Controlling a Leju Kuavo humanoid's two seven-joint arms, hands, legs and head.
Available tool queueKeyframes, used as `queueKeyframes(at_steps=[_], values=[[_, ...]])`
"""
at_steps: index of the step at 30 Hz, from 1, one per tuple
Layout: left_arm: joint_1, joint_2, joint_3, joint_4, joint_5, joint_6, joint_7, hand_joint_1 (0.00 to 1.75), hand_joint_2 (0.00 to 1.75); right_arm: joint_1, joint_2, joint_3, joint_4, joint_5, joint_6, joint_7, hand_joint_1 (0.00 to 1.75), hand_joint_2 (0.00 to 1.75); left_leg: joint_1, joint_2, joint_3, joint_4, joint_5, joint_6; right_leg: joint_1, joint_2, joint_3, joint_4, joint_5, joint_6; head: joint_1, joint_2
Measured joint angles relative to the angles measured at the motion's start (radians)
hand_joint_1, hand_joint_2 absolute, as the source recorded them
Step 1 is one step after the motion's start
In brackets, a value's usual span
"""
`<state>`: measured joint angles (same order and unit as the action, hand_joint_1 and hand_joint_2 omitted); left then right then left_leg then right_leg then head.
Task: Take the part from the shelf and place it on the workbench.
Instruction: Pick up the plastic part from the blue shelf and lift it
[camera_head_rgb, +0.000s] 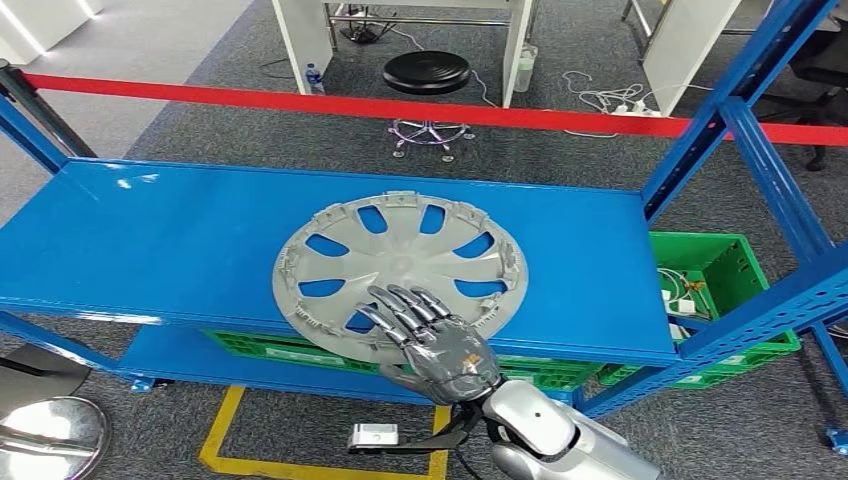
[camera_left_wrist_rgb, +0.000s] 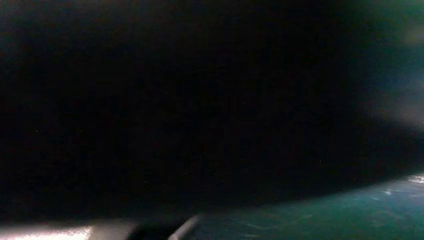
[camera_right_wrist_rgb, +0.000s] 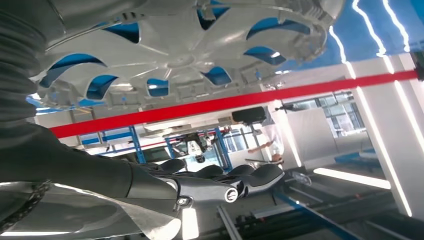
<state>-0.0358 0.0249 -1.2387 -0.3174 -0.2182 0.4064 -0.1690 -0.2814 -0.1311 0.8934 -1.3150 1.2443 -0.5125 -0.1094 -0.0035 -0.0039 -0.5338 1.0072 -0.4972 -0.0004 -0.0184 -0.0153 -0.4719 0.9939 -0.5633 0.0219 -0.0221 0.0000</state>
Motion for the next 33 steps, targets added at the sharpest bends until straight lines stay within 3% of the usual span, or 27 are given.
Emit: queueKeyframes(at_steps=[15,33], values=[[-0.004,0.01,-0.007,0.0,0.0,-0.008,-0.002,0.0,0.0,-0.05,0.04,0.028,0.131,0.005,0.076,-0.005,0.0,1.75,0.0,0.0,0.0,0.0,0.0,0.0,0.0,0.0,0.0,0.0,0.0,0.0,0.0,0.0],[-0.008,0.014,-0.016,0.005,-0.001,-0.007,-0.002,0.0,0.0,-0.049,0.014,0.071,0.178,-0.037,0.212,-0.033,0.0,1.75,0.0,0.0,0.0,0.0,0.0,0.0,0.0,0.001,-0.001,0.0,0.0,0.0,0.0,0.0]])
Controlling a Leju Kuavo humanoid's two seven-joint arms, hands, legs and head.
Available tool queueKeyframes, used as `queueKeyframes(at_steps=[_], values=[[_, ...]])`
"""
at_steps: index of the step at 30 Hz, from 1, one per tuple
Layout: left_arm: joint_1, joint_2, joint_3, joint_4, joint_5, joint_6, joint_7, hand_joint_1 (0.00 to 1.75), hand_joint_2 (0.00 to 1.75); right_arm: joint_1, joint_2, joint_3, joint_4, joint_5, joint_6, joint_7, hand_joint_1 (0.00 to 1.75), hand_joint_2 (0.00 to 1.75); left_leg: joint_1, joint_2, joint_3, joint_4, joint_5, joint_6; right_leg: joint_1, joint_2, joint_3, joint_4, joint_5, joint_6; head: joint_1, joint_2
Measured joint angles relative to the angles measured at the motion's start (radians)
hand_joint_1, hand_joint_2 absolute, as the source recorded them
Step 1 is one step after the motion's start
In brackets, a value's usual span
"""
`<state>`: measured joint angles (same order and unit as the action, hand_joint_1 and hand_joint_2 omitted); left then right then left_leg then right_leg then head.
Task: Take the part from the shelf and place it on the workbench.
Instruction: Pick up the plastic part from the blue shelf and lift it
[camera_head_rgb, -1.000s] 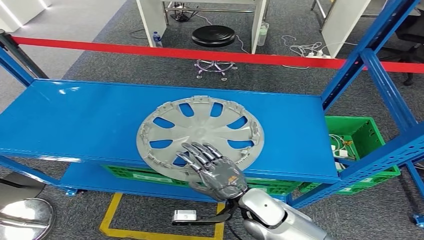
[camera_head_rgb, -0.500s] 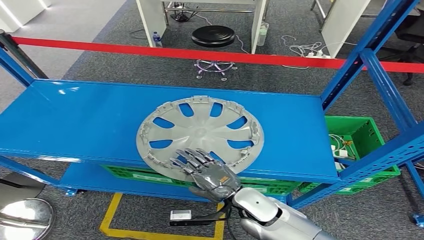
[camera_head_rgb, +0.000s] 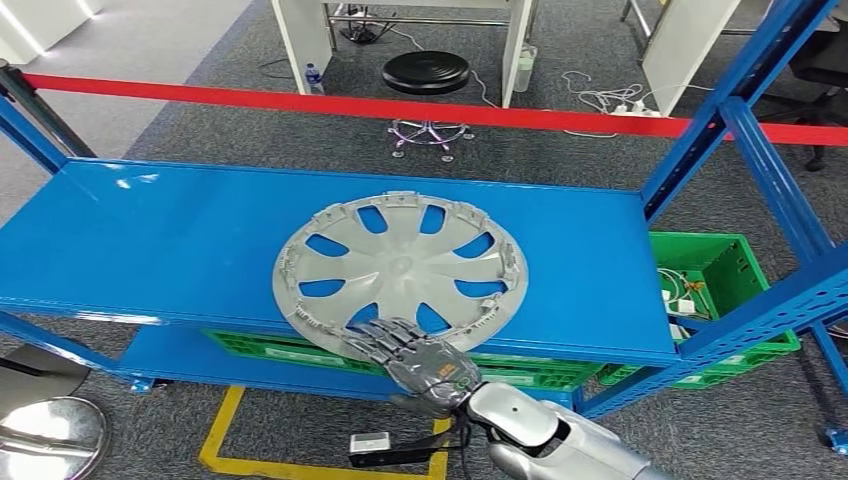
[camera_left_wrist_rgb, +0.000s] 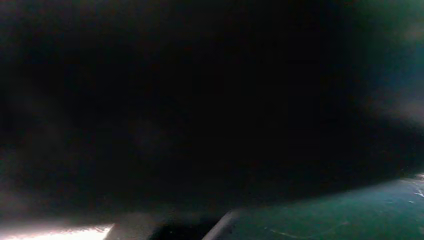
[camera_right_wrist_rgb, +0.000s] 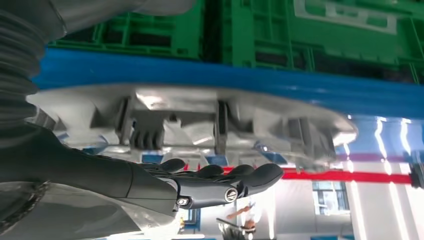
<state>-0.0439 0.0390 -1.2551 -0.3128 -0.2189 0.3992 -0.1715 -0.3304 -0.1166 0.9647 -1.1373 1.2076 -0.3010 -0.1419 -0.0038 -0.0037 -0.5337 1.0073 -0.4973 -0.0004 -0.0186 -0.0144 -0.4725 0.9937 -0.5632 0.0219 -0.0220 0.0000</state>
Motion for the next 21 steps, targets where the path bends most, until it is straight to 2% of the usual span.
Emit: queueKeyframes(at_steps=[5,12,21], values=[[0.0,-0.001,-0.001,0.0,-0.002,0.002,0.003,0.0,0.0,-0.001,-0.001,0.007,0.048,0.009,-0.041,0.001,0.0,1.75,0.0,0.0,0.0,0.0,0.0,0.0,0.0,0.0,0.0,0.0,0.0,0.0,0.0,0.0],[-0.001,-0.031,-0.007,0.0,-0.02,0.012,0.076,0.0,0.0,-0.02,0.009,0.009,0.123,0.025,-0.106,0.019,0.0,1.75,0.0,0.0,0.0,0.0,0.0,0.0,0.0,0.0,0.001,0.0,0.0,0.0,0.0,0.0],[-0.004,-0.038,-0.012,0.0,-0.03,0.008,0.079,0.0,0.0,-0.029,0.036,-0.005,0.162,0.033,-0.139,0.034,0.0,1.75,0.0,0.0,0.001,0.0,0.0,0.0,0.0,0.0,0.001,0.0,0.0,0.0,0.0,0.0]])
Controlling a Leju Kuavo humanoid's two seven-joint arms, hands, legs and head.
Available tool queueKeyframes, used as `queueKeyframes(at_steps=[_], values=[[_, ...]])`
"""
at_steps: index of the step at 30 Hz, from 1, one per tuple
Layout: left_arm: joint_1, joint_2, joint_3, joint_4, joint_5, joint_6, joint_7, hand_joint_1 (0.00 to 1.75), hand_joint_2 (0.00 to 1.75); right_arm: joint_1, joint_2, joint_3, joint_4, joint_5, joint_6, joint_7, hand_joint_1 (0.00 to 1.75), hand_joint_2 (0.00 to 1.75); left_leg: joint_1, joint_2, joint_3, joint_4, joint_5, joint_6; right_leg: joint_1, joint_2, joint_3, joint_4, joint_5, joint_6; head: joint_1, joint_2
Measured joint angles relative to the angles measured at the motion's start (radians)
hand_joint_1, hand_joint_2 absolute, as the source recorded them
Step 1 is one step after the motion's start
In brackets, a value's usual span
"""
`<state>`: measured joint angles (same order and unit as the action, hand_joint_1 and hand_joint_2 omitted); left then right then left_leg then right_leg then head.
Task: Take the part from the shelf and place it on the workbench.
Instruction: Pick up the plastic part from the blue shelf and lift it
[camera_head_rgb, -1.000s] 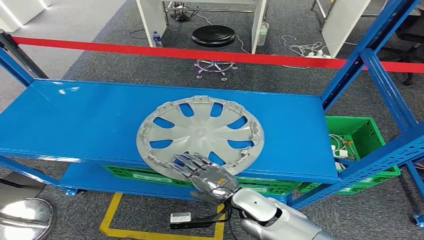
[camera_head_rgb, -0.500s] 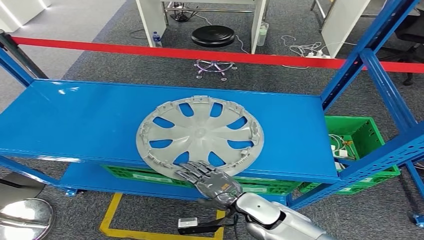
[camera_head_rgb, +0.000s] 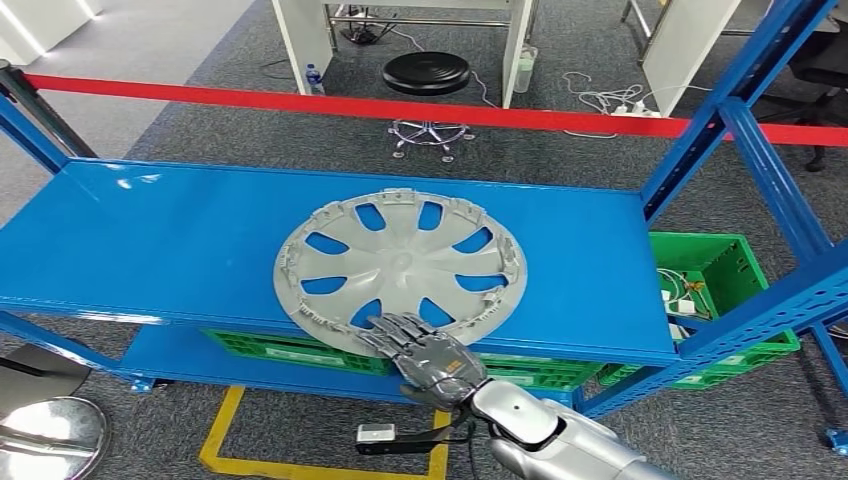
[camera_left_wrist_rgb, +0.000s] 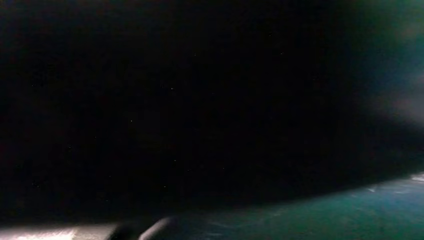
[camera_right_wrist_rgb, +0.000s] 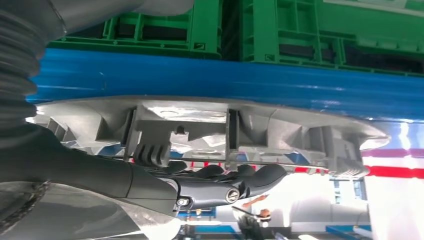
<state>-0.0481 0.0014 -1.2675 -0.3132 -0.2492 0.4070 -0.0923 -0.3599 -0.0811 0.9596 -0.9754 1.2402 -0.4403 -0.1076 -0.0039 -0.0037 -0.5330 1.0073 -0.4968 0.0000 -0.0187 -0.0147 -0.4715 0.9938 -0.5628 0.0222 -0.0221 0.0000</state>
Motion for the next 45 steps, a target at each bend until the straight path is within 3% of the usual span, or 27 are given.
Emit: queueKeyframes(at_steps=[22,45], values=[[-0.009,-0.002,-0.016,0.0,-0.013,-0.016,0.001,0.0,0.0,-0.002,0.027,-0.025,0.031,-0.003,0.003,-0.012,0.0,1.75,0.0,0.0,0.0,0.0,0.0,0.0,0.0,0.0,0.0,0.0,0.0,0.0,0.0,0.0],[-0.009,-0.002,-0.015,0.0,-0.012,-0.024,0.001,0.0,0.0,-0.014,0.051,-0.024,0.077,0.069,-0.012,0.055,0.0,1.75,0.0,0.0,0.001,0.0,0.0,0.0,0.0,0.0,0.001,0.0,0.0,0.0,0.0,0.0]])
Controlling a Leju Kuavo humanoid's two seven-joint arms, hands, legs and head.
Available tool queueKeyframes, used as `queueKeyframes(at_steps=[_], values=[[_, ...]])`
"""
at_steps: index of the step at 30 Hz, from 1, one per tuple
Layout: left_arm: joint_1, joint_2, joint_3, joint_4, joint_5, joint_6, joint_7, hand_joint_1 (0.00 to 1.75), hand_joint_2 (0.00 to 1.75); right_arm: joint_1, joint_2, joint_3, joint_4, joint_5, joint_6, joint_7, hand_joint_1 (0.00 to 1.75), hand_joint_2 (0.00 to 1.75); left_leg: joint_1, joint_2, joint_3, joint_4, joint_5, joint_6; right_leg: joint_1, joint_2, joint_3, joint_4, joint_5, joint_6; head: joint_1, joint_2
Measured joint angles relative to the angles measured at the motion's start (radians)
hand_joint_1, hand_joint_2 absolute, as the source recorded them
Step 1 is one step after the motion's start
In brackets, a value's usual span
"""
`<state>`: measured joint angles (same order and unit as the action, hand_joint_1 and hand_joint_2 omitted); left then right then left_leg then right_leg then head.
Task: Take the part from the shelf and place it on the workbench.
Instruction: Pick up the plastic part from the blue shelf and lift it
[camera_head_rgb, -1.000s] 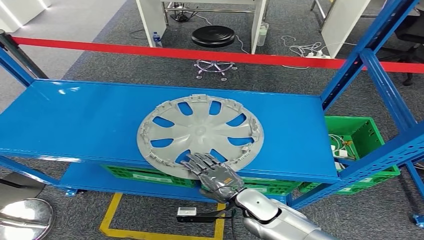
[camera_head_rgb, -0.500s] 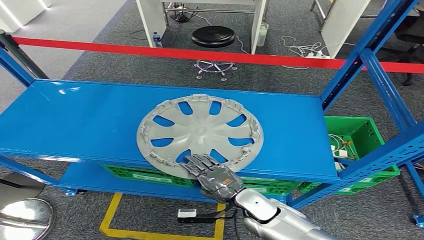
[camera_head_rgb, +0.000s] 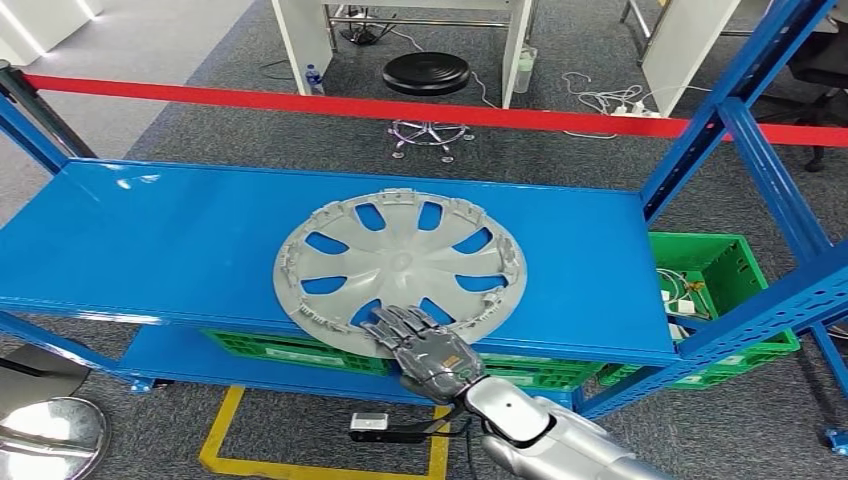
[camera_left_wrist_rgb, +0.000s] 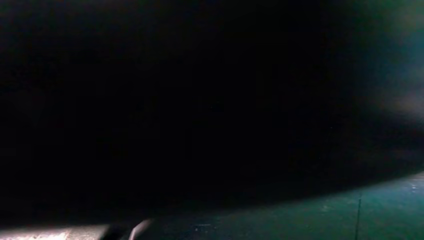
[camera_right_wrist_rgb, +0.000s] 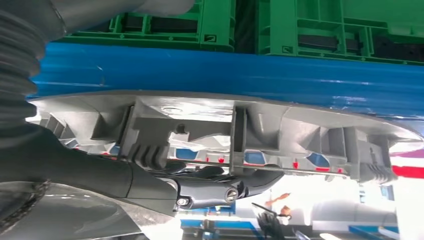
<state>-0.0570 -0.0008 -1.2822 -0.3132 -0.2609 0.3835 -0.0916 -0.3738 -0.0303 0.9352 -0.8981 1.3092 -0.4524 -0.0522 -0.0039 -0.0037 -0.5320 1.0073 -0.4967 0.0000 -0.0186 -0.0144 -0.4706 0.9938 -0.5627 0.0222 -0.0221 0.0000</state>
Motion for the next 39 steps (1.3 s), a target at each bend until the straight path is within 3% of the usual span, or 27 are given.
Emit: queueKeyframes(at_steps=[6,9,10,13,14,15,39], values=[[0.0,-0.001,0.0,0.0,0.0,-0.003,-0.001,0.0,0.0,-0.003,0.013,-0.003,-0.013,0.0,0.023,0.015,0.0,1.75,0.0,0.0,0.0,0.0,0.0,0.0,0.0,0.0,0.0,0.0,0.0,0.0,0.0,0.0],[0.0,-0.001,0.0,0.0,0.0,-0.003,-0.001,0.0,0.0,-0.004,0.018,-0.01,-0.023,0.0,0.033,0.021,0.1,1.75,0.0,0.0,0.0,0.0,0.0,0.0,0.0,0.0,0.0,0.0,0.0,0.0,0.0,0.0],[0.0,-0.001,0.0,0.0,0.0,-0.003,-0.001,0.0,0.0,-0.005,0.019,-0.012,-0.027,-0.001,0.036,0.023,0.31,1.75,0.0,0.0,0.0,0.0,0.0,0.0,0.0,0.0,0.0,0.0,0.0,0.0,0.0,0.0],[0.0,-0.002,0.0,0.0,-0.001,-0.002,-0.002,0.0,0.0,-0.006,0.02,-0.018,-0.041,0.0,0.048,0.03,1.45,1.75,0.0,0.0,0.0,0.0,0.0,0.0,0.0,0.0,0.0,0.0,0.0,0.0,0.0,0.0],[0.0,-0.002,0.0,0.0,-0.002,-0.001,-0.002,0.0,0.0,-0.006,0.02,-0.02,-0.047,0.001,0.053,0.032,1.68,1.75,0.0,0.0,0.0,0.0,0.0,0.0,0.0,0.0,0.0,0.0,0.0,0.0,0.0,0.0],[0.0,-0.002,0.0,0.0,-0.002,-0.001,-0.002,0.0,0.0,-0.007,0.02,-0.022,-0.053,0.003,0.059,0.034,1.75,1.75,0.0,0.0,0.0,0.0,0.0,0.0,0.0,0.0,0.0,0.0,0.0,0.0,0.0,0.0],[0.0,-0.005,0.001,0.0,-0.012,0.01,-0.005,0.0,0.0,-0.009,0.01,-0.026,-0.217,0.081,0.095,0.064,1.75,1.75,0.0,0.0,-0.001,0.0,0.0,0.0,0.0,0.0,-0.001,0.0,0.0,0.0,0.0,0.0]])
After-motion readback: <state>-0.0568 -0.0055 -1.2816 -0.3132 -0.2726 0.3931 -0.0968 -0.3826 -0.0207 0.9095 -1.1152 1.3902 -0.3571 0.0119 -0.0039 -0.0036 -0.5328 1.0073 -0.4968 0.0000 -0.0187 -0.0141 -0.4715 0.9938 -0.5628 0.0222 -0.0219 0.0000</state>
